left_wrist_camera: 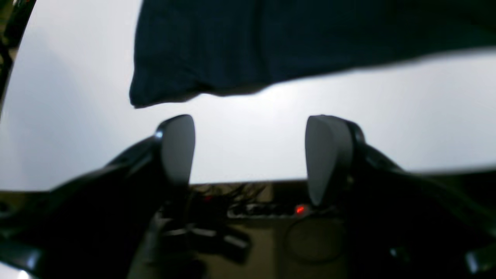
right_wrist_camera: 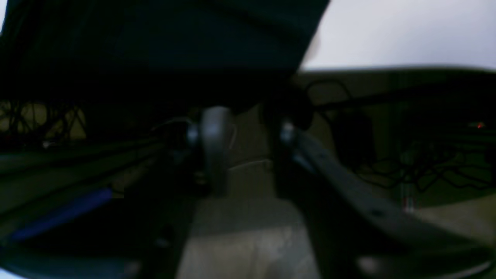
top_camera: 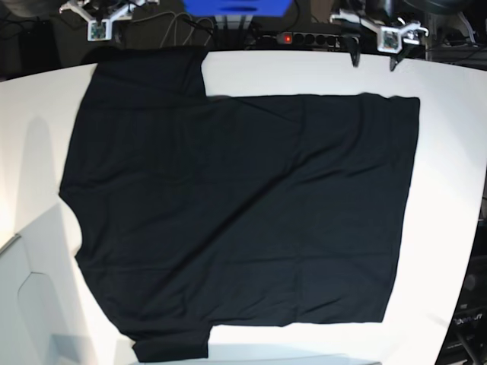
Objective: Fold the T-shirt properly
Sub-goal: 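Lower both grippers and pinch the shirt's shoulder corners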
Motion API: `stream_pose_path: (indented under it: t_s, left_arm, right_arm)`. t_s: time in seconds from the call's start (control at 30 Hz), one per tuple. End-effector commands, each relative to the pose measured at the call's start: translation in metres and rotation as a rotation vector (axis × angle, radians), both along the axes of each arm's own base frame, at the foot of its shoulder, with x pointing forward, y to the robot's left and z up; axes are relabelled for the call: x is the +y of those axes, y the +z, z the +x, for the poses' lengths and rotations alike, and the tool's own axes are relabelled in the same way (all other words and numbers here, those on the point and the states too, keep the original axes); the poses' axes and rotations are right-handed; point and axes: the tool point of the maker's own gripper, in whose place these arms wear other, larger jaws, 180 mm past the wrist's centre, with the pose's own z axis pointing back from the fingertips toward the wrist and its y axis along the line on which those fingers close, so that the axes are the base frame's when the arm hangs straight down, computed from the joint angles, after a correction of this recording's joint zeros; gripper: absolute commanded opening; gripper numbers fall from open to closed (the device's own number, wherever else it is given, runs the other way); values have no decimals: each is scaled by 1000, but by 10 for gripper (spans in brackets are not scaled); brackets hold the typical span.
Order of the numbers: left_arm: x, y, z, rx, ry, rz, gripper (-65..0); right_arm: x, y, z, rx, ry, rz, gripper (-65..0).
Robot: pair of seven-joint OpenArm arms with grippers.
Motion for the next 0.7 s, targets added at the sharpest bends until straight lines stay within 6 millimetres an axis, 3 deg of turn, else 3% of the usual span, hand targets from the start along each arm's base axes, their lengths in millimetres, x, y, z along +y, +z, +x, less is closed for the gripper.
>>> stream_pose_path:
  t_s: [0.0, 0.13, 0.3, 0.5, 0.67]
  left_arm:
    - [14, 8, 5, -36, 32, 12, -218]
    - [49, 17, 27, -127, 155, -17, -218]
    - [71, 9, 53, -202, 181, -112, -217]
    - [117, -12, 51, -141, 328, -203, -217]
    - [130, -15, 59, -114, 357, -214, -217]
  right_arm:
    - [-1, 7, 6, -32, 10, -7, -402]
    - [-1, 8, 14, -54, 8, -6, -319]
    - [-9, 11, 24, -82, -7, -27, -306]
    - [-25, 14, 25, -87, -28, -68, -306]
    - [-29, 15, 30, -99, -34, -77, -306]
